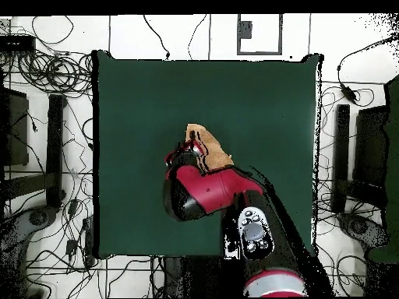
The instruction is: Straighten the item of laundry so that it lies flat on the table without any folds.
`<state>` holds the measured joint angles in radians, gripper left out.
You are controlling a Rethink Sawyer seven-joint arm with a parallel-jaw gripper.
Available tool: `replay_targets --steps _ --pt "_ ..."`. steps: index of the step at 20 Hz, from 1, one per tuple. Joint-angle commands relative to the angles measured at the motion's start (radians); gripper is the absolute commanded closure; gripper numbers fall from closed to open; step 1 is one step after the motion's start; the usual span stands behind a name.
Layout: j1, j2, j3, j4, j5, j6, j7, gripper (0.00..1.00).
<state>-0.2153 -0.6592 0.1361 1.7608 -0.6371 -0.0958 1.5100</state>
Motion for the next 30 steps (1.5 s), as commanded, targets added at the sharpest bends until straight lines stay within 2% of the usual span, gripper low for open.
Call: replay_targets --steps 1,5,8,12,13,17,20,30 --pt "-0.106 0.11 0.262 -0.033 -0.102 0.215 -0.107 0.0" --pt "-0.189 0.111 0.384 -0.007 -0.156 0.294 -0.198 0.0" --pt "-0.25 0.127 0.483 -0.006 -0.216 0.364 -0.316 0.0" --pt "-0.331 0.164 0.605 0.002 -0.249 0.469 -0.46 0.0" --pt "-0.339 0.162 0.614 0.005 -0.253 0.478 -0.455 0.0" --pt "-0.338 0.144 0.585 0.018 -0.276 0.415 -0.293 0.0" --pt "-0.336 0.147 0.591 0.018 -0.297 0.416 -0.277 0.0" --pt "-0.404 0.221 0.712 0.036 -0.279 0.528 -0.402 0.0"
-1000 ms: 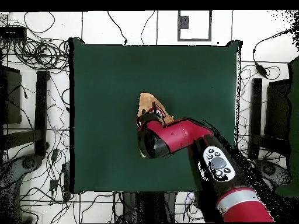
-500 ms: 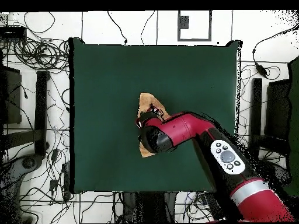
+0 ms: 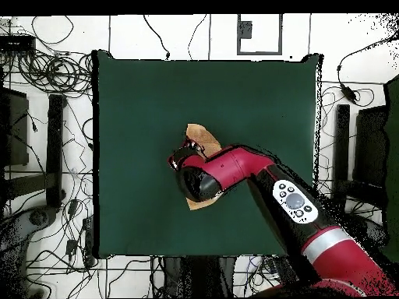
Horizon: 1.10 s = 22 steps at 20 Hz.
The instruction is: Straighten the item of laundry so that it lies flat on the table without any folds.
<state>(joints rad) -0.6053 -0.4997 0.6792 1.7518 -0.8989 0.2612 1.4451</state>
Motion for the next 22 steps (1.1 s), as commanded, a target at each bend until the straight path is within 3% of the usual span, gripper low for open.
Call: replay_targets --steps 1,5,13,17,22 --pt "-0.019 0.064 0.18 0.05 -0.013 0.185 -0.347 0.0" --pt "-0.031 0.063 0.196 0.067 -0.01 0.219 -0.349 0.0" --pt "-0.151 0.152 0.267 0.126 -0.017 0.283 -0.451 0.0" --pt "-0.193 0.165 0.268 0.176 -0.053 0.279 -0.471 0.0" --pt "-0.22 0.167 0.289 0.189 -0.03 0.32 -0.515 0.0"
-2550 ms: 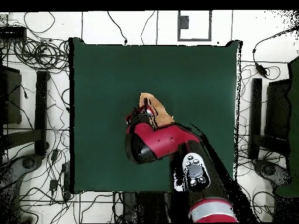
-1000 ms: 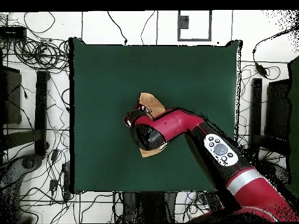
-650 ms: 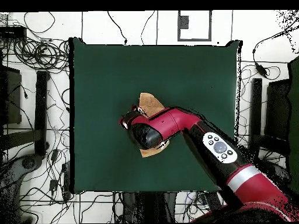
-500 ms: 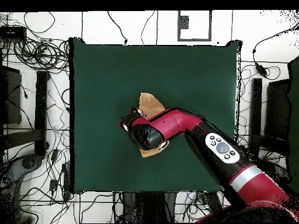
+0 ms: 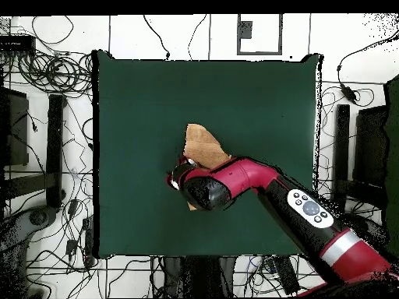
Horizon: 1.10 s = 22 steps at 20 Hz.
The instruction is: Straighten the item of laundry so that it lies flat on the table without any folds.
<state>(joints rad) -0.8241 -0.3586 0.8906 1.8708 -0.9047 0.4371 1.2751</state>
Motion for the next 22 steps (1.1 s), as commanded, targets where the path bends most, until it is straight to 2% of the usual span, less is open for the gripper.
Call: replay_targets --steps 1,5,9,15,18,22 --pt "-0.006 0.027 0.081 0.07 -0.022 0.147 -0.352 0.0" --pt "-0.043 0.053 0.088 0.057 -0.003 0.16 -0.374 0.0" --pt "-0.081 0.017 0.093 0.069 0.007 0.158 -0.343 0.0" --pt "-0.088 -0.098 0.107 0.069 0.023 0.176 -0.269 0.0" --pt "-0.073 -0.129 0.091 0.062 0.0 0.146 -0.222 0.0" --pt "-0.036 -0.215 0.033 0.065 -0.052 0.057 -0.088 0.0"
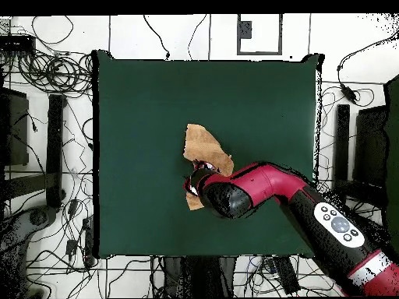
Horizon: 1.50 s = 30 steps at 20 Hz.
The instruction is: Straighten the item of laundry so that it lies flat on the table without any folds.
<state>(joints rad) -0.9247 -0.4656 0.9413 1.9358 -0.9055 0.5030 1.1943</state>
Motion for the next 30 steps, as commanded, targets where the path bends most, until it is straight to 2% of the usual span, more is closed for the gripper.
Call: replay_targets --steps 1,4,8,14,21,30 --pt "0.07 -0.11 -0.031 -0.005 -0.062 -0.027 0.012 0.0" --pt "0.075 -0.126 -0.054 -0.006 -0.071 -0.058 0.043 0.0" --pt "0.069 -0.119 -0.052 -0.014 -0.07 -0.064 0.028 0.0" --pt "0.018 0.013 -0.028 -0.075 -0.084 -0.07 -0.089 0.0" --pt "-0.024 0.115 0.015 -0.116 -0.095 -0.055 -0.21 0.0" --pt "-0.073 0.219 0.076 -0.117 -0.093 -0.004 -0.354 0.0"
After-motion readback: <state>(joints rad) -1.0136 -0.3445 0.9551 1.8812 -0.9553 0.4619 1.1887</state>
